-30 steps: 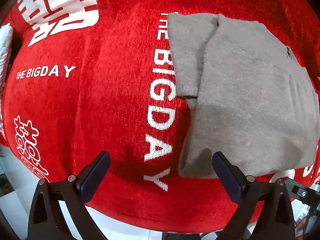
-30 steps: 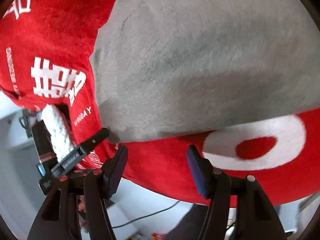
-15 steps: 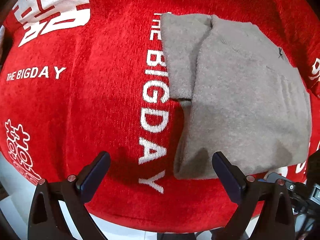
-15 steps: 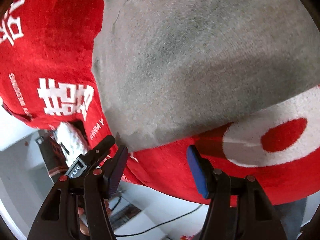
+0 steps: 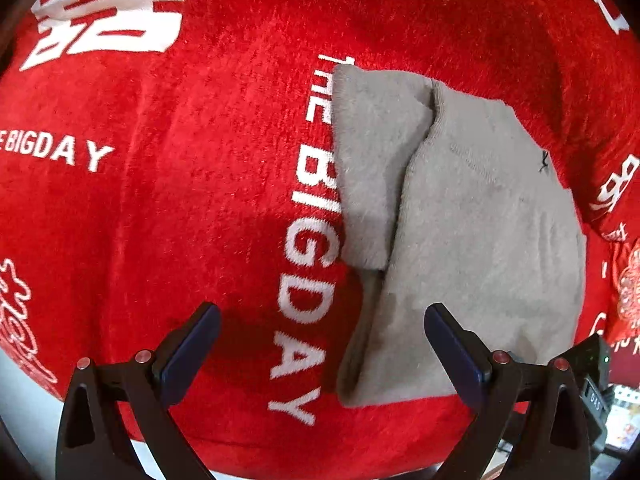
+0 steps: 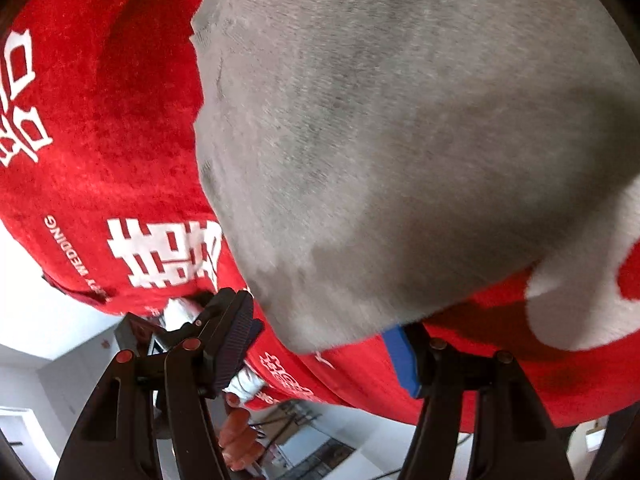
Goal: Fold small clothes
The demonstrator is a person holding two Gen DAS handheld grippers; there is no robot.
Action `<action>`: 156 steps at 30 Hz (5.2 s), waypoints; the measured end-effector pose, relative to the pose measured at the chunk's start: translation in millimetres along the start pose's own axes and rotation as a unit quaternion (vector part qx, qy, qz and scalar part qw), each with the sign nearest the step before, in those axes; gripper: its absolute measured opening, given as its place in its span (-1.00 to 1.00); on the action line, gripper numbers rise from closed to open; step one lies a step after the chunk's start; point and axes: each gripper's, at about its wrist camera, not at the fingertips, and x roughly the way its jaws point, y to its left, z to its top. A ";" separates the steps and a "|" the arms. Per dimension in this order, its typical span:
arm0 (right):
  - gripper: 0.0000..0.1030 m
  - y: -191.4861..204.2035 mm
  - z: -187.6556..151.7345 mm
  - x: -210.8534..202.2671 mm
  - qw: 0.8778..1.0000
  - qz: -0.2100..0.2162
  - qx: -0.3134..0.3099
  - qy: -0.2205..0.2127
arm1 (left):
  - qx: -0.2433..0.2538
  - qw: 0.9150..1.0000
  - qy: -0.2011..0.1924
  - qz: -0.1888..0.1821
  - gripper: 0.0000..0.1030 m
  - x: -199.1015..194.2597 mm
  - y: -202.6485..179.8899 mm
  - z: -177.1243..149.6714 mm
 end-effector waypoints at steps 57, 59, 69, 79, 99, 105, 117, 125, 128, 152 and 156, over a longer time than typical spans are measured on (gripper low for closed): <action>-0.79 87.7 80.4 -70.7 0.927 -0.265 -0.261 -0.055 | 0.094 0.994 0.026 -0.053 0.26 51.1 -116.2 66.4; -0.80 77.9 87.0 -65.6 0.927 -0.271 -0.257 -0.043 | 0.090 0.994 0.024 -0.051 0.26 51.9 -117.8 66.3; -0.83 55.8 100.5 -73.0 0.949 -0.213 -0.228 -0.033 | 0.110 0.993 -0.005 -0.040 -0.63 36.8 -132.0 65.6; -0.82 30.3 114.3 -115.7 0.977 -0.116 -0.177 -0.019 | 0.101 0.976 -0.041 -0.191 -0.64 -28.0 -195.1 65.8; -0.77 -68.4 158.8 -228.4 0.995 -0.024 -0.063 -0.072 | 0.334 0.941 0.027 -0.044 -0.26 82.8 -438.7 -11.7; -0.65 -77.2 176.2 -246.5 0.996 0.018 -0.041 -0.080 | 0.387 0.920 -0.057 -0.029 0.29 43.7 -454.5 -25.2; 0.19 -122.3 206.7 -269.6 0.980 0.180 0.046 -0.072 | 0.236 0.968 -0.085 0.008 0.29 7.6 -341.6 24.1; -0.08 -65.4 222.0 -254.9 0.997 0.053 -0.053 -0.028 | 0.194 0.977 -0.065 0.063 0.29 28.3 -278.1 22.1; -0.73 -40.5 216.9 -257.7 0.991 -0.040 -0.125 -0.037 | 0.187 0.978 -0.071 0.060 0.29 31.5 -270.7 17.9; -0.55 -37.0 173.2 -325.3 0.965 -0.170 -0.171 -0.102 | 0.224 0.970 -0.056 0.070 0.67 31.5 -284.7 -0.2; -0.55 -33.9 145.2 -328.9 0.965 -0.159 -0.195 -0.077 | 0.223 0.973 -0.033 0.052 0.67 31.0 -281.1 -10.9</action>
